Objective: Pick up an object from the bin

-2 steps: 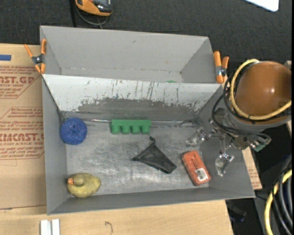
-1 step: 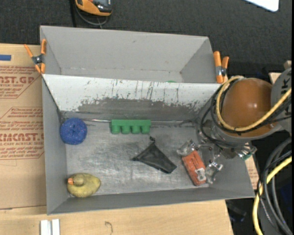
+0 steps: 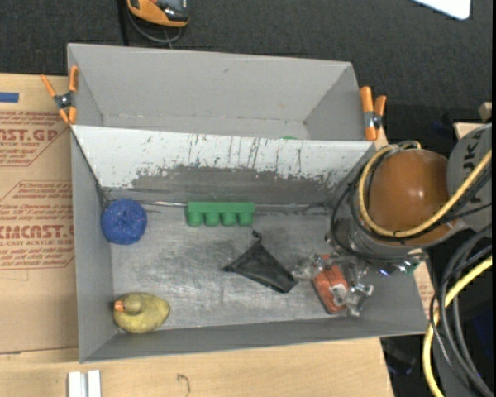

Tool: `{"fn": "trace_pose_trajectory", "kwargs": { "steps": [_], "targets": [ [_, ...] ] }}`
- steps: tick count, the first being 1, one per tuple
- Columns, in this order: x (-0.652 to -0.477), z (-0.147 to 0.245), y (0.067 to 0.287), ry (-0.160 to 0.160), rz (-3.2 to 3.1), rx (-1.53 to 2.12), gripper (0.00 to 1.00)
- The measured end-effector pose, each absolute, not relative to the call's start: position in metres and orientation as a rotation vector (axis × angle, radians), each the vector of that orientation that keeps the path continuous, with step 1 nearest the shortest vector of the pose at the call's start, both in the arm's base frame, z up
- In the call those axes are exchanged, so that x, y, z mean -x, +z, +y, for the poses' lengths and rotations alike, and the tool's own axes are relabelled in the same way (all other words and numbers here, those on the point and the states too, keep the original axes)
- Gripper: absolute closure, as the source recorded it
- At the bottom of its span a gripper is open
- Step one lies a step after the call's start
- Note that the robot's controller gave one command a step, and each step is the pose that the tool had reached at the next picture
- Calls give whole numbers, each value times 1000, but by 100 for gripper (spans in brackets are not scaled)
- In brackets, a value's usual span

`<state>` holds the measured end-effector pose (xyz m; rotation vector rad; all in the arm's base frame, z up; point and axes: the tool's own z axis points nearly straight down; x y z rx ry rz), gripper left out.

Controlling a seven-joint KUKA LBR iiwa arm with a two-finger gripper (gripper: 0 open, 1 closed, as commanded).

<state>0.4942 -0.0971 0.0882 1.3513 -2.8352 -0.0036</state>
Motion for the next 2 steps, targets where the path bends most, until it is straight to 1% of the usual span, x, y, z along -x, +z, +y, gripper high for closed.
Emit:
{"fn": "trace_pose_trajectory", "kwargs": {
  "steps": [1, 2],
  "targets": [
    [-497, -116, 78, -37, -2586, -1792, 0],
    [-497, -120, 79, -8, -2557, -1830, 100]
  ]
}}
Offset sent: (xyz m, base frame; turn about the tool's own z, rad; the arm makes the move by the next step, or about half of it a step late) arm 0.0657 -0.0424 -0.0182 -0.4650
